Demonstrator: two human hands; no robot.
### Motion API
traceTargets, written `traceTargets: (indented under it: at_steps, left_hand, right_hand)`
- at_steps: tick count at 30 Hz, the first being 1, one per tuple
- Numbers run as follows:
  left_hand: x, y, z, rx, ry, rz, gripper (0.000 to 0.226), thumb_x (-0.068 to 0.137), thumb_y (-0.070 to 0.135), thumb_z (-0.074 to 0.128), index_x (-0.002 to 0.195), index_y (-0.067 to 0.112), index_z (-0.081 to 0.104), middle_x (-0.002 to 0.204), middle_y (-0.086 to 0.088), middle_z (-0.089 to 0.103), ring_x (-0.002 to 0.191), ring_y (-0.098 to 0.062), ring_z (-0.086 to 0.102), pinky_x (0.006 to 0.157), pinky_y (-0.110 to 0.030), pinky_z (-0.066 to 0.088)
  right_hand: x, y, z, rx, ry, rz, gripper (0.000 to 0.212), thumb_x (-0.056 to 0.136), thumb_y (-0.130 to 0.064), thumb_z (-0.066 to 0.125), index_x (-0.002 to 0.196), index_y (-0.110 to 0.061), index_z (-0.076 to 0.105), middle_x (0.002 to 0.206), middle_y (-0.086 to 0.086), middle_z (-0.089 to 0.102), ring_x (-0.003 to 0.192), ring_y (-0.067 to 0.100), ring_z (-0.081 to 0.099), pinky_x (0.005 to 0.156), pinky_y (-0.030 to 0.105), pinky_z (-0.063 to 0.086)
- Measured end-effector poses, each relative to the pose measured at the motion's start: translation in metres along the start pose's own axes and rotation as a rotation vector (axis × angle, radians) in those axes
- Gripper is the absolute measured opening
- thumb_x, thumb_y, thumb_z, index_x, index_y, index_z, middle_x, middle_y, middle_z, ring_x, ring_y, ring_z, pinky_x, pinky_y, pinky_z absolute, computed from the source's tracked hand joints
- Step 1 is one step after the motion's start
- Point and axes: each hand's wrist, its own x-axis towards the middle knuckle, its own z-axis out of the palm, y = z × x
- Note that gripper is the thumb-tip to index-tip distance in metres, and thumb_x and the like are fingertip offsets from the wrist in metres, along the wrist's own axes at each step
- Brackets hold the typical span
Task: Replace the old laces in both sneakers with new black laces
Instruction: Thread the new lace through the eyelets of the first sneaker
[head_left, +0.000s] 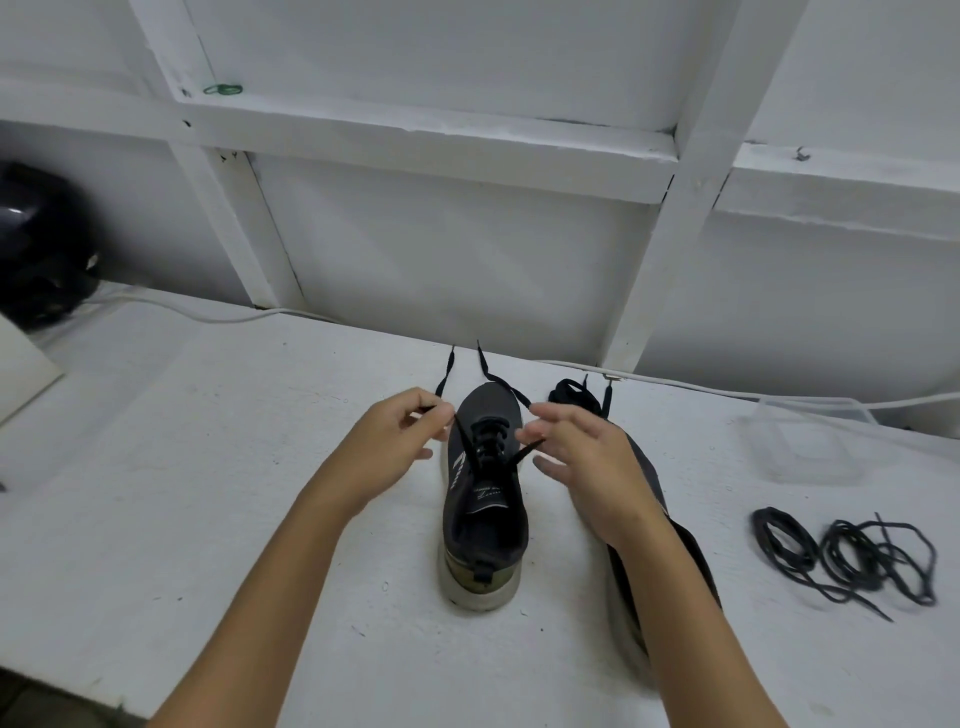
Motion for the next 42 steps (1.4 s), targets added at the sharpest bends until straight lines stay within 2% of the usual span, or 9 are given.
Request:
traceTargets:
  at_steps: [4,8,17,22,27,31,35,38,42]
  left_hand:
    - [0.015,0.015,0.004,-0.011,0.054,0.161,0.019,0.099,0.014,0.059,0.097,0.029,0.071,0.096,0.007,0.073,0.092,-0.009,0.068,0.079,-0.025,0.055]
    - [0.029,0.036,0.003,0.050,-0.031,0.251,0.029,0.102,0.009,0.050,0.103,0.029,0.071,0.102,0.014,0.074,0.095,-0.003,0.066,0.077,-0.017,0.050]
    - [0.049,0.020,0.006,0.009,-0.261,0.033,0.043,0.109,0.027,0.034,0.150,0.040,0.034,0.120,0.015,0.071,0.110,0.002,0.064,0.091,-0.029,0.048]
    - [0.035,-0.005,0.014,0.160,-0.395,-0.001,0.043,0.100,0.026,0.059,0.140,0.036,0.050,0.105,0.008,0.073,0.102,0.006,0.063,0.083,-0.007,0.044]
    - [0.022,-0.005,0.012,0.188,-0.155,0.018,0.007,0.092,0.027,0.071,0.098,0.026,0.072,0.084,0.016,0.074,0.083,0.005,0.066,0.077,-0.015,0.043]
    - [0.007,0.004,0.021,0.169,-0.259,0.008,0.005,0.085,0.031,0.077,0.090,0.029,0.080,0.093,0.014,0.076,0.091,0.002,0.068,0.083,-0.016,0.049]
    - [0.014,0.001,0.042,0.275,0.017,0.021,0.021,0.072,0.037,0.086,0.071,0.025,0.069,0.066,0.012,0.064,0.060,0.001,0.055,0.058,-0.013,0.040]
    - [0.019,-0.002,0.050,0.318,0.189,0.082,0.024,0.078,0.033,0.079,0.087,0.023,0.059,0.080,0.010,0.061,0.064,-0.006,0.050,0.058,-0.018,0.038]
    - [0.016,-0.003,0.046,0.256,0.087,0.196,0.031,0.086,0.013,0.072,0.112,0.029,0.072,0.092,0.021,0.070,0.082,0.001,0.062,0.072,-0.006,0.043]
  right_hand:
    - [0.013,-0.014,0.010,-0.282,-0.127,-0.072,0.026,0.103,-0.029,0.051,0.105,-0.018,0.074,0.091,0.003,0.071,0.062,0.014,0.063,0.062,0.027,0.054]
    - [0.022,-0.019,0.026,-0.694,-0.351,-0.174,0.020,0.094,-0.046,0.063,0.087,-0.029,0.072,0.077,-0.012,0.067,0.066,0.009,0.060,0.065,0.032,0.057]
    - [0.024,-0.020,0.019,-0.538,-0.407,-0.155,0.020,0.107,-0.015,0.042,0.121,-0.013,0.056,0.100,-0.009,0.078,0.066,0.013,0.058,0.068,0.031,0.047]
    - [0.023,-0.016,0.008,-0.378,-0.331,-0.086,0.022,0.106,-0.009,0.046,0.109,-0.008,0.068,0.096,0.003,0.075,0.074,0.012,0.058,0.058,0.020,0.045]
    - [0.024,-0.011,0.004,-0.376,-0.082,-0.106,0.023,0.103,-0.014,0.056,0.100,-0.026,0.077,0.079,0.004,0.068,0.068,0.007,0.060,0.059,0.017,0.051]
    - [0.023,-0.012,0.006,-0.316,-0.053,-0.128,0.019,0.099,-0.013,0.062,0.097,-0.024,0.077,0.090,0.011,0.074,0.066,0.002,0.060,0.057,0.017,0.049]
    - [0.018,-0.019,0.010,-0.289,-0.102,-0.147,0.018,0.098,-0.010,0.064,0.094,-0.023,0.075,0.085,0.002,0.077,0.074,0.009,0.067,0.058,0.015,0.049]
    - [0.014,-0.023,0.010,-0.245,-0.134,-0.133,0.016,0.099,-0.007,0.061,0.097,-0.017,0.074,0.084,-0.005,0.078,0.072,0.004,0.068,0.057,0.011,0.049]
    - [0.013,-0.025,0.005,-0.187,-0.116,-0.114,0.015,0.102,-0.010,0.057,0.102,-0.014,0.072,0.091,0.000,0.079,0.074,0.005,0.069,0.063,0.016,0.052]
